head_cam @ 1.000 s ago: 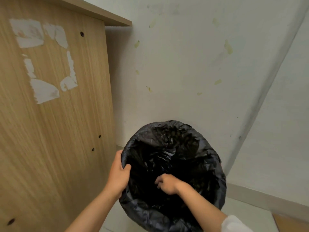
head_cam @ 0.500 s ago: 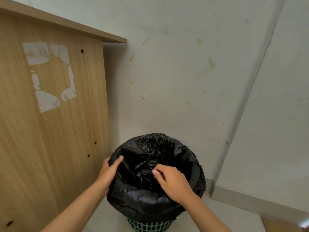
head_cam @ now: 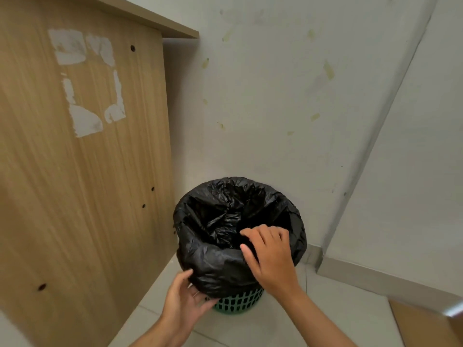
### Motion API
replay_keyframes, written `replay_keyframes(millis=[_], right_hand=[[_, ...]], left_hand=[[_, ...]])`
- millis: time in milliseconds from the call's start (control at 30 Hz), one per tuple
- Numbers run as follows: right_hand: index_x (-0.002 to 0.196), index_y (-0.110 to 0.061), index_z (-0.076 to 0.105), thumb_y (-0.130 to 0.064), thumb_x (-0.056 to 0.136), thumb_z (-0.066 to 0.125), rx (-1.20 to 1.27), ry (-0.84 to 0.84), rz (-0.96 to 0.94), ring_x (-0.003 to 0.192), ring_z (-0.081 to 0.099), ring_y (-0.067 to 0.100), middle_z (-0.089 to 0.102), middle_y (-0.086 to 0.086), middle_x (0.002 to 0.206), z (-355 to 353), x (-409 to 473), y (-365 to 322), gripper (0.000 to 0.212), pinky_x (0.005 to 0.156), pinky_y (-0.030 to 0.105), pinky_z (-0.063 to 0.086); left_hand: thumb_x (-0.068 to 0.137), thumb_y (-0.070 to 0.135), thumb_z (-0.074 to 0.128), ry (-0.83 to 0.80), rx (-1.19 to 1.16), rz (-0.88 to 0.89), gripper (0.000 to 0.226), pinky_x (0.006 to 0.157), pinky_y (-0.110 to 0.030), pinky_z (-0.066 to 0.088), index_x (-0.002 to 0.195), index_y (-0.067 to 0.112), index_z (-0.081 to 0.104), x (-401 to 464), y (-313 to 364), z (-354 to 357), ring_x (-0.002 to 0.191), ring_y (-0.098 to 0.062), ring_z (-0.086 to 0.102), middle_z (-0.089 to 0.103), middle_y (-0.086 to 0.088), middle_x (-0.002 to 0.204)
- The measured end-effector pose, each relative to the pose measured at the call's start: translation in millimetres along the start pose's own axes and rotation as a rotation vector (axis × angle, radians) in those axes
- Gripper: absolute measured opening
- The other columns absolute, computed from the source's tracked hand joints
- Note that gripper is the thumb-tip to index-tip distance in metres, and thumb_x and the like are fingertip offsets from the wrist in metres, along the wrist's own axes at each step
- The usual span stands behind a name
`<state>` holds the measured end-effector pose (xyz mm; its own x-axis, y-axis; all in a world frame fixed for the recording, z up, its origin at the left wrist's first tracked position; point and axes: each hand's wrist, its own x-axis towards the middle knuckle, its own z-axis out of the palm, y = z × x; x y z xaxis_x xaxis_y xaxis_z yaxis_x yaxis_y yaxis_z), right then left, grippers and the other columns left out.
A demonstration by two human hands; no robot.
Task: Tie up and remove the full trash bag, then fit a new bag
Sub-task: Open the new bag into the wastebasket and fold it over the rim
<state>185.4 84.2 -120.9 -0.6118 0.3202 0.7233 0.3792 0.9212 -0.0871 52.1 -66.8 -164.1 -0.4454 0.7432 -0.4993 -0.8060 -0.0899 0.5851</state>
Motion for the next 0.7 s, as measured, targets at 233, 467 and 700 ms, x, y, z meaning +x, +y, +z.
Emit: replay_keyframes(millis=[233,467,700], right_hand=[[0.109,-0.025,0.052,-0.049,0.073,0.064,-0.015,-0.134,-0.127,0.078,0.045,0.018,0.051,-0.002,0.095,19.2,-80.2,-51.3,0.045,0.07,0.03,0.034],[0.095,-0.025,0.054,-0.009,0.075,0.047,0.104,-0.145,0.148,0.082,0.045,0.012,0.053,-0.009,0.093,15.8,-70.8,-55.9,0.027,0.063,0.021,0.044],[0.093,-0.03,0.055,0.006,0.081,0.054,0.718,0.032,0.489,0.09,0.055,0.007,0.048,-0.011,0.097,8.5,-73.6,-82.3,0.037,0.074,0.014,0.045]], left_hand=[[0.089,0.002,0.041,-0.09,0.107,-0.055,0.029,0.064,-0.037,0.06,0.113,-0.007,0.055,-4.3,-7.8,1.6,0.072,-0.028,0.071,0.068,-0.027,0.1],[0.09,0.002,0.048,-0.108,0.165,-0.074,0.023,0.062,-0.035,0.061,0.11,-0.002,0.058,-2.4,-15.1,4.6,0.074,-0.028,0.071,0.068,-0.021,0.098],[0.089,0.023,0.028,-0.106,0.117,-0.136,0.046,0.086,-0.052,0.048,0.109,-0.005,0.059,-2.8,-23.5,13.0,0.09,-0.038,0.06,0.064,-0.023,0.089]])
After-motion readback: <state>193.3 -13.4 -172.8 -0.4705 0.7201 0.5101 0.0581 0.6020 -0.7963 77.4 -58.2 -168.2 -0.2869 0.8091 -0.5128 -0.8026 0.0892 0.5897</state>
